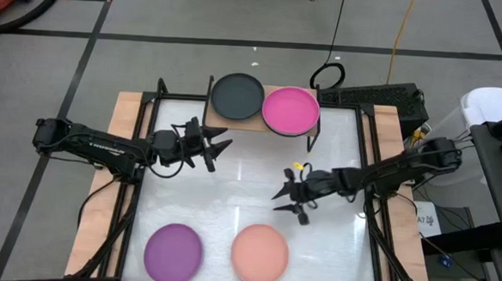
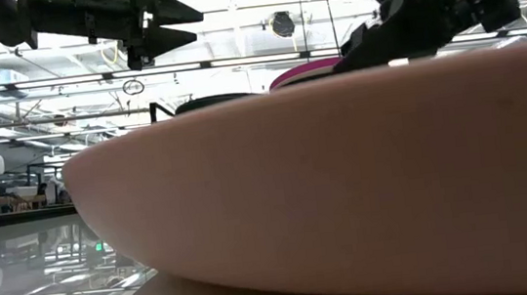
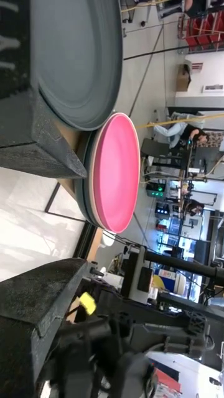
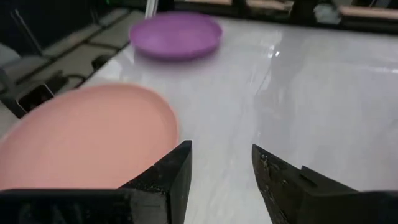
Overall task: Place and stack plates onto a shelf
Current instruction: Stack the orange plate on top of the black plate on the shelf
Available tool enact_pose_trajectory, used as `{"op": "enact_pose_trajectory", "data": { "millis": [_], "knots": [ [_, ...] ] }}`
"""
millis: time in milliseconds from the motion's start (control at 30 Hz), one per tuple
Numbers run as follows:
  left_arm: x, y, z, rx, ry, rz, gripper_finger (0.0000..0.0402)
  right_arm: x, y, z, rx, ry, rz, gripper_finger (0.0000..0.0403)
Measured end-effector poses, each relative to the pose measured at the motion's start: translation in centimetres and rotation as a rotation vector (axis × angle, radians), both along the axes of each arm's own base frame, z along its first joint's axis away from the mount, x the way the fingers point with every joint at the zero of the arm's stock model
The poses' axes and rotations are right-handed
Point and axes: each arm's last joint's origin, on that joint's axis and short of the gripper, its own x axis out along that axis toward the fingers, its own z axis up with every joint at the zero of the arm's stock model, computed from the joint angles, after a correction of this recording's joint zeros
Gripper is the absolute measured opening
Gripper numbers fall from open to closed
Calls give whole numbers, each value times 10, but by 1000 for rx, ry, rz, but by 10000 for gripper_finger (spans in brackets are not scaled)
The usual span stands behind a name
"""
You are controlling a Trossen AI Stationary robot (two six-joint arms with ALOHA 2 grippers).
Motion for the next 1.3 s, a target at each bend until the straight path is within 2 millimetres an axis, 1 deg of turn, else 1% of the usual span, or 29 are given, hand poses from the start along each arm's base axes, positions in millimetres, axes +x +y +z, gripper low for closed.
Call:
{"op": "enact_pose_trajectory", "data": {
  "millis": [267, 433, 633, 767, 967, 1100, 1300],
  "knots": [
    [0, 0, 0, -6, 0, 0, 225, 28, 17, -11, -16, 89, 42, 151],
    [0, 0, -1, -5, 6, 0, 225, 39, 25, -15, -29, 98, 68, 151],
    [0, 0, -1, -5, 12, 0, 225, 48, 29, -22, -34, 119, 75, 151],
    [0, 0, -1, -5, 14, 0, 225, 50, 31, -28, -26, 138, 98, 151],
    [0, -2, -2, -8, 14, -7, 225, 49, 36, -27, -11, 142, 127, 155],
    [0, -2, -2, -7, 15, -8, 225, 49, 41, -26, -7, 131, 145, 171],
    [0, -2, -2, -10, 14, -8, 225, 48, 41, -27, 33, 157, 119, 206]
  ]
}}
